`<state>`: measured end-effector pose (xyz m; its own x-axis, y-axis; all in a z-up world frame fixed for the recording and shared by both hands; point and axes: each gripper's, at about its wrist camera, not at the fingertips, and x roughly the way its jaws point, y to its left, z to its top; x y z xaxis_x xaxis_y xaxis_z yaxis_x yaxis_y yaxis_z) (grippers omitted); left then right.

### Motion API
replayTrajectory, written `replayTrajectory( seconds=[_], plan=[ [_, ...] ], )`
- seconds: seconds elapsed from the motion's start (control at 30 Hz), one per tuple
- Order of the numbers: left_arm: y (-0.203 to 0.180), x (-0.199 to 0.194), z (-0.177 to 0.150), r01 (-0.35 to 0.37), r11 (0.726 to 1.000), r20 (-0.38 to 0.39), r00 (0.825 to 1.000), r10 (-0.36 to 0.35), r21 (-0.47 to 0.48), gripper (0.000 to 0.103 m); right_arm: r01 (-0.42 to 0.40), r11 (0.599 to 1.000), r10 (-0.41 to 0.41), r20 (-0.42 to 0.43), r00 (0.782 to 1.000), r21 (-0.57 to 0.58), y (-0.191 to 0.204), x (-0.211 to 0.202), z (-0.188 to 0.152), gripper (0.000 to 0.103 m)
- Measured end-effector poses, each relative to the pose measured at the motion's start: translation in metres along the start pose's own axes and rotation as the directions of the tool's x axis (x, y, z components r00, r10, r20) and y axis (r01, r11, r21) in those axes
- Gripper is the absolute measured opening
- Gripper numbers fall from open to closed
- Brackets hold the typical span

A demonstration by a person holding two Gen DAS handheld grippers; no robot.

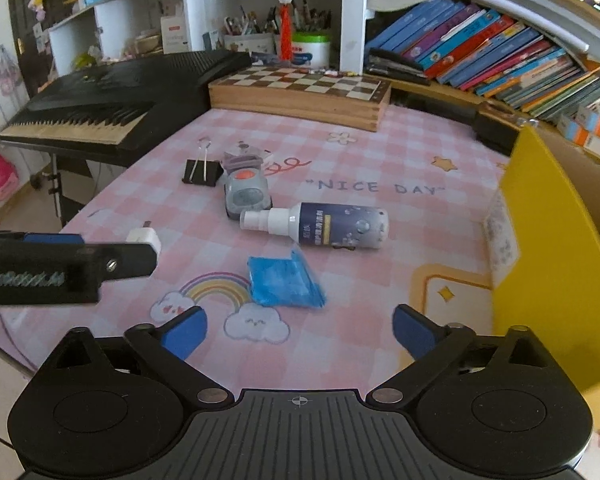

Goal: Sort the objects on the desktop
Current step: 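Withdraw both tools from the box and move toward the remaining items, then grasp the white charger plug with the left tool while the right tool grasps the blue packet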

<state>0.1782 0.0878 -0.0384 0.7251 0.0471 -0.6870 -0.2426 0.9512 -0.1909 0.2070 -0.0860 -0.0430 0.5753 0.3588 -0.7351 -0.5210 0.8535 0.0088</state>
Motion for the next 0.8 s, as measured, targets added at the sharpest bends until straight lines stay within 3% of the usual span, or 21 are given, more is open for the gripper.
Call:
replayTrajectory(
  seconds=[0.37, 0.53, 0.67, 0.8],
  plan=[
    [0.001, 0.04, 0.001, -0.096, 0.994, -0.06, 0.993, 0.099, 0.046, 0.048, -0.036, 0.999, 0.036, -0.016, 0.999, -0.016, -0.005, 0.034, 0.008, 0.092],
    [0.003, 0.042, 0.001, -0.088, 0.994, -0.052, 0.994, 0.092, 0.061, 0.031, -0.068, 0.998, 0.068, -0.033, 0.997, -0.01, -0.008, 0.043, 0.01, 0.077],
    [0.009, 0.041, 0.002, -0.049, 0.998, -0.056, 0.997, 0.051, 0.031, 0.028, -0.081, 0.995, 0.081, -0.012, 0.997, -0.051, -0.004, 0.041, 0.012, 0.044],
    [0.009, 0.037, 0.003, -0.03, 1.0, -0.049, 0.998, 0.03, 0.009, 0.023, -0.101, 0.994, 0.1, -0.012, 0.995, -0.048, -0.006, 0.039, 0.013, 0.041]
  ],
)
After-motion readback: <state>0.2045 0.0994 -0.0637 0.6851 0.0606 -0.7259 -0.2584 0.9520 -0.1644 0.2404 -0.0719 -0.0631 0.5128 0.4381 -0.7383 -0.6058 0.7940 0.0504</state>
